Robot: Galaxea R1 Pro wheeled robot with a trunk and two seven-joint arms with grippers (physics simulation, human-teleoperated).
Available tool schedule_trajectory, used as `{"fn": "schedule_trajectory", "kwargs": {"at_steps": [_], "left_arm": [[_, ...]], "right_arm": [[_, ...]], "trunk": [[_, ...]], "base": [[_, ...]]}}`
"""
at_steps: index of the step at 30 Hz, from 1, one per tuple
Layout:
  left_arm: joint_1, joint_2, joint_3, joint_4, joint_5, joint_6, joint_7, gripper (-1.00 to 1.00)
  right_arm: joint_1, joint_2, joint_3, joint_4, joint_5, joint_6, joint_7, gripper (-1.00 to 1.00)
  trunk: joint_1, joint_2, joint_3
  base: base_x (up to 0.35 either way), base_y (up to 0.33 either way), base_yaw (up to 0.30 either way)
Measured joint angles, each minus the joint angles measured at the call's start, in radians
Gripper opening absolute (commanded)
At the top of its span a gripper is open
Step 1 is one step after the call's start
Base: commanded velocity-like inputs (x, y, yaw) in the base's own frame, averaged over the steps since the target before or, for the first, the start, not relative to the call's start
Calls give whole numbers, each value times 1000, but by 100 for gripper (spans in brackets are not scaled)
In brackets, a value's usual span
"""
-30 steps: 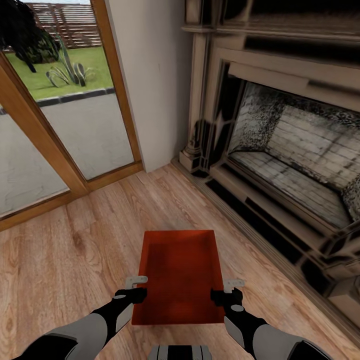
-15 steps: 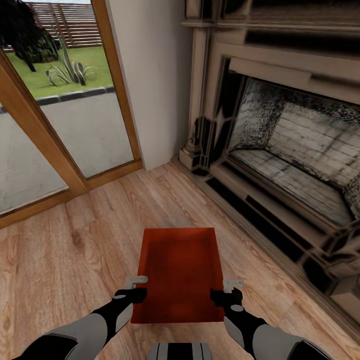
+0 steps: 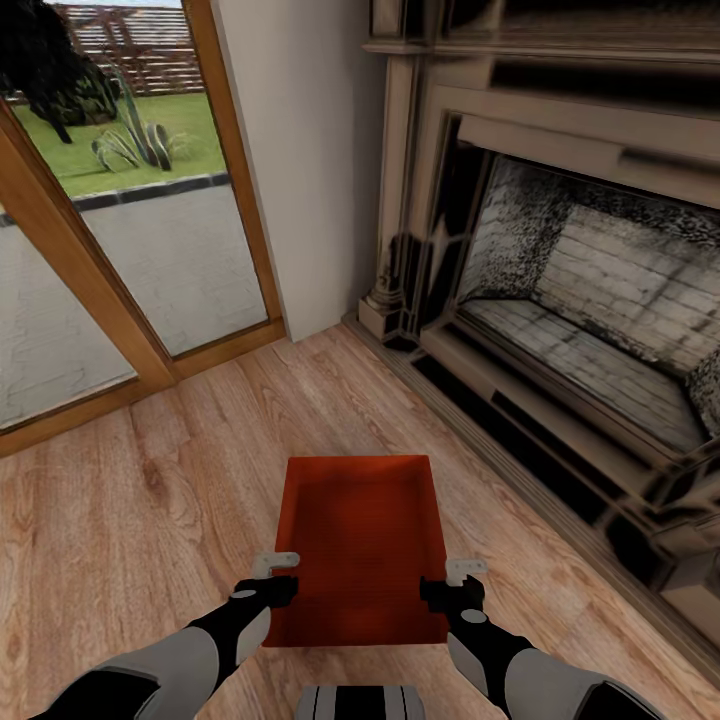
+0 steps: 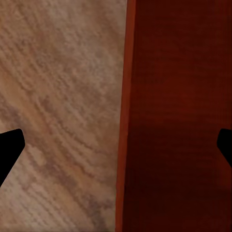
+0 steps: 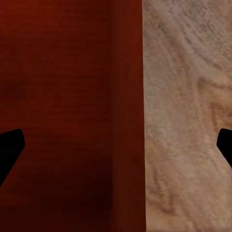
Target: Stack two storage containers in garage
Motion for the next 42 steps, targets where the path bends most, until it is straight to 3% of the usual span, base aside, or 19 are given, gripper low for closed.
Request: {"fn": "schedule_trajectory", "kwargs": {"at_steps": [31,32,42], "left_arm": [[0,-3,2,1,4,-5,-2,100],[0,-3,2,1,4,-5,-2,-100],[0,-3,-4,0,7,-5,-1,-100]], "right_arm": [[0,3,1,0,2,-20,-2,100],[0,3,1,0,2,-21,-2,-100],[0,2,2,0,12,-18,-6,-100]], "trunk": [[0,0,0],[0,0,0],[0,0,0]], "base": [[0,0,0],[0,0,0],[0,0,0]]}}
